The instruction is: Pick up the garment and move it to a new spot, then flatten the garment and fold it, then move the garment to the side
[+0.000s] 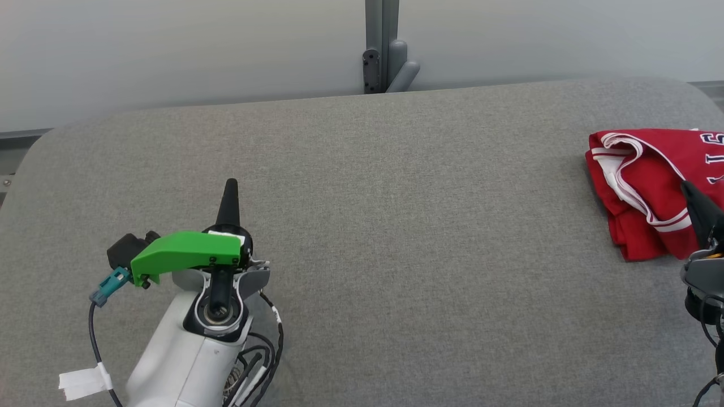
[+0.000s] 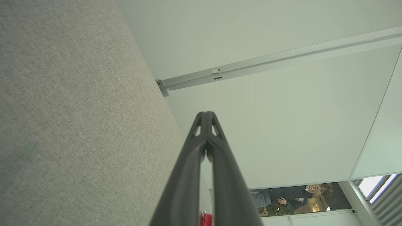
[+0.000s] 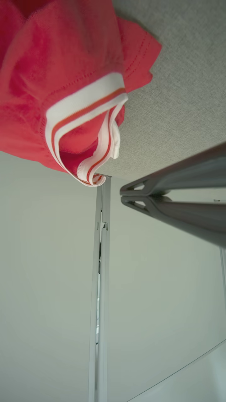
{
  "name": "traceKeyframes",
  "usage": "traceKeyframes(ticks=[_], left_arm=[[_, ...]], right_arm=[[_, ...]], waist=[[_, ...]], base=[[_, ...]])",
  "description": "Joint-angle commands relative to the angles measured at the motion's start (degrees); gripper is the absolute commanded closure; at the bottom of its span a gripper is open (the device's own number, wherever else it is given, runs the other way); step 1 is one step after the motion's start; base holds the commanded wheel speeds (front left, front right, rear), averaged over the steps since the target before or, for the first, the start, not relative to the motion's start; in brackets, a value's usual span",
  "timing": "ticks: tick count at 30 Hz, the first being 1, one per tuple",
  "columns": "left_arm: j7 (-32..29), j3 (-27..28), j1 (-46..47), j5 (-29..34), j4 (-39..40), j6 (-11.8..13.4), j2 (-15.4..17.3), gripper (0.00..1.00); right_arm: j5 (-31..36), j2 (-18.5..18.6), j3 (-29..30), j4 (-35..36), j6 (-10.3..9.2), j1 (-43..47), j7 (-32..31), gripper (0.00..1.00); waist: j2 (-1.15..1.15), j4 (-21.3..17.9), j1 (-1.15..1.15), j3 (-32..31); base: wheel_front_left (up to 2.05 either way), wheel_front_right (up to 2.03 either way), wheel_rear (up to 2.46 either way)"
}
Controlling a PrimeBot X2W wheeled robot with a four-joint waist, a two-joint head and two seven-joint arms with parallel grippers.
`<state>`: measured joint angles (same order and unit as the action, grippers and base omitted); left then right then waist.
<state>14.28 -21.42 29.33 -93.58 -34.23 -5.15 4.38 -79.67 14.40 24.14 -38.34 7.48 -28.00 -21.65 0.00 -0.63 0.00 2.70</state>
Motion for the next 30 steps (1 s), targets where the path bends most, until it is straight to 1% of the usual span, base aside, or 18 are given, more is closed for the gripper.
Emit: traceKeyframes(ticks=[1,26,30], left_arm=[[0.39,-0.06,1.59,-1.33,-0.27,-0.54,-0.09,1.0],[0.79,-1.1,6.4,-11.68,-4.47,-2.6,-1.6,1.0],[0.81,-1.1,6.29,-11.64,-4.45,-2.54,-1.57,1.0]], right_arm=[[-0.99,0.62,0.43,-0.36,0.03,-1.28,-0.51,1.0],[-10.49,1.8,3.68,-5.78,0.02,-5.98,-4.91,1.0],[-10.42,1.74,3.64,-5.78,0.02,-5.95,-4.93,1.0]], waist=[[0.0,0.02,0.0,0.04],[0.0,0.34,0.0,1.13],[0.0,0.35,0.0,1.16]], base=[[0.0,0.0,0.0],[0.0,0.0,0.0],[0.0,0.0,0.0]])
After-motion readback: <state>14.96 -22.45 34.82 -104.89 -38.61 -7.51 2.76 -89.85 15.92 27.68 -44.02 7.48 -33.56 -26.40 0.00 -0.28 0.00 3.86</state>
